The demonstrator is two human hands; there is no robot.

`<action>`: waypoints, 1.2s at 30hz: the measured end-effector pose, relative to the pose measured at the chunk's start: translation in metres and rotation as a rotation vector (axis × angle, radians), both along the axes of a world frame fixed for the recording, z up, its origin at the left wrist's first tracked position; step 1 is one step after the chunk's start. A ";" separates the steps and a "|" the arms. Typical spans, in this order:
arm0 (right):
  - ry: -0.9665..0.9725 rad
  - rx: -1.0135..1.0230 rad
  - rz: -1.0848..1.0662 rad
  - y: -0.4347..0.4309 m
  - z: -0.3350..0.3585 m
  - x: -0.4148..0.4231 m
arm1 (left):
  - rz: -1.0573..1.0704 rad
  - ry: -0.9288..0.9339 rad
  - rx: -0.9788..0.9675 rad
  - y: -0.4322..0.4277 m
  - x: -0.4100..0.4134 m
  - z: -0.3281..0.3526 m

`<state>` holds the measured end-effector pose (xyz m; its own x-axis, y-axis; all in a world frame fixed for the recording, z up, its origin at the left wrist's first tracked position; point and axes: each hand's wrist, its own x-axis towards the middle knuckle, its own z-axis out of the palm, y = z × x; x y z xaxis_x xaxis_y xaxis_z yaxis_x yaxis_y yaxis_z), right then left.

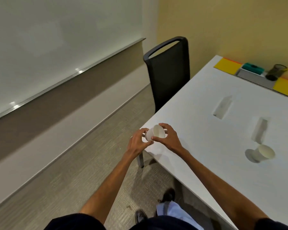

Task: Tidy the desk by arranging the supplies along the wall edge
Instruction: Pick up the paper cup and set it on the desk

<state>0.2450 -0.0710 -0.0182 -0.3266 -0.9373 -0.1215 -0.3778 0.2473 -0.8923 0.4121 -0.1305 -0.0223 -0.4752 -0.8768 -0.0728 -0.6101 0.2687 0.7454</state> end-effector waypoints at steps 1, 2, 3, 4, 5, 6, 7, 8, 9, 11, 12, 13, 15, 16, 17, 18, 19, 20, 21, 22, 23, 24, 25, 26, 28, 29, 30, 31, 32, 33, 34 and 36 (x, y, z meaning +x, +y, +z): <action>-0.006 0.005 -0.028 -0.002 -0.001 -0.010 | -0.024 0.000 0.007 -0.005 -0.011 0.000; -0.009 0.007 -0.055 -0.003 -0.002 -0.021 | -0.044 -0.002 0.013 -0.010 -0.023 -0.001; -0.009 0.008 -0.079 -0.005 -0.004 -0.032 | -0.062 -0.003 0.017 -0.015 -0.035 -0.002; -0.010 0.009 -0.100 -0.006 -0.005 -0.043 | -0.084 -0.002 0.022 -0.020 -0.047 -0.004; -0.011 0.007 -0.118 -0.007 -0.007 -0.054 | -0.110 0.000 0.027 -0.024 -0.059 -0.005; -0.010 0.008 -0.137 -0.009 -0.008 -0.065 | -0.137 -0.003 0.032 -0.029 -0.071 -0.006; -0.012 0.012 -0.162 -0.012 -0.008 -0.077 | -0.162 -0.007 0.036 -0.034 -0.085 -0.006; -0.021 0.015 -0.193 -0.014 -0.009 -0.089 | -0.188 -0.012 0.039 -0.041 -0.099 -0.006; -0.032 0.013 -0.225 -0.017 -0.010 -0.100 | -0.216 -0.020 0.040 -0.047 -0.113 -0.006; -0.050 0.007 -0.287 -0.022 -0.009 -0.124 | -0.262 -0.046 0.032 -0.060 -0.145 -0.004; -0.061 0.009 -0.317 -0.024 -0.009 -0.135 | -0.276 -0.053 0.034 -0.066 -0.160 -0.005; -0.070 0.009 -0.342 -0.025 -0.010 -0.145 | -0.291 -0.053 0.045 -0.069 -0.173 -0.005; -0.070 0.003 -0.378 -0.024 -0.011 -0.165 | -0.311 -0.060 0.071 -0.070 -0.197 -0.004; -0.071 0.006 -0.391 -0.024 -0.011 -0.175 | -0.327 -0.064 0.083 -0.070 -0.208 -0.005; -0.078 0.011 -0.404 -0.023 -0.011 -0.184 | -0.343 -0.068 0.091 -0.070 -0.217 -0.005; -0.084 0.013 -0.417 -0.022 -0.011 -0.191 | -0.357 -0.073 0.096 -0.070 -0.225 -0.006; -0.089 0.012 -0.433 -0.022 -0.012 -0.197 | -0.372 -0.090 0.101 -0.071 -0.232 -0.007; -0.095 0.009 -0.452 -0.021 -0.013 -0.201 | -0.391 -0.112 0.101 -0.073 -0.238 -0.007; -0.100 0.005 -0.473 -0.021 -0.014 -0.205 | -0.413 -0.129 0.096 -0.076 -0.245 -0.006; -0.103 0.002 -0.494 -0.021 -0.015 -0.209 | -0.434 -0.140 0.088 -0.080 -0.252 -0.005; -0.103 0.003 -0.517 -0.022 -0.016 -0.212 | -0.454 -0.149 0.083 -0.084 -0.259 -0.005; -0.106 0.005 -0.538 -0.022 -0.017 -0.215 | -0.472 -0.157 0.079 -0.087 -0.264 -0.004; -0.111 0.005 -0.555 -0.024 -0.018 -0.219 | -0.492 -0.163 0.074 -0.090 -0.269 -0.004; -0.114 0.005 -0.568 -0.026 -0.019 -0.222 | -0.510 -0.164 0.071 -0.093 -0.273 -0.004; -0.112 0.008 -0.600 -0.030 -0.021 -0.225 | -0.540 -0.154 0.073 -0.100 -0.280 -0.007; -0.112 0.009 -0.619 -0.032 -0.022 -0.226 | -0.555 -0.147 0.081 -0.104 -0.283 -0.010; -0.113 0.009 -0.643 -0.034 -0.024 -0.225 | -0.574 -0.139 0.094 -0.107 -0.285 -0.013; -0.114 0.010 -0.670 -0.036 -0.026 -0.224 | -0.601 -0.129 0.107 -0.111 -0.288 -0.016; -0.113 0.015 -0.699 -0.038 -0.029 -0.223 | -0.632 -0.119 0.123 -0.116 -0.291 -0.018; -0.110 0.024 -0.725 -0.039 -0.031 -0.222 | -0.660 -0.110 0.141 -0.119 -0.294 -0.021; -0.107 0.029 -0.763 -0.041 -0.033 -0.221 | -0.694 -0.102 0.159 -0.124 -0.297 -0.025; -0.110 0.030 -0.846 -0.045 -0.038 -0.216 | -0.762 -0.084 0.198 -0.135 -0.303 -0.031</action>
<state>0.0293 -0.1159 -0.0558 -0.9001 -0.3791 -0.2147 0.0333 0.4316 -0.9015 0.1092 -0.2655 -0.0536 -0.9254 -0.2793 -0.2560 -0.3680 0.5023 0.7825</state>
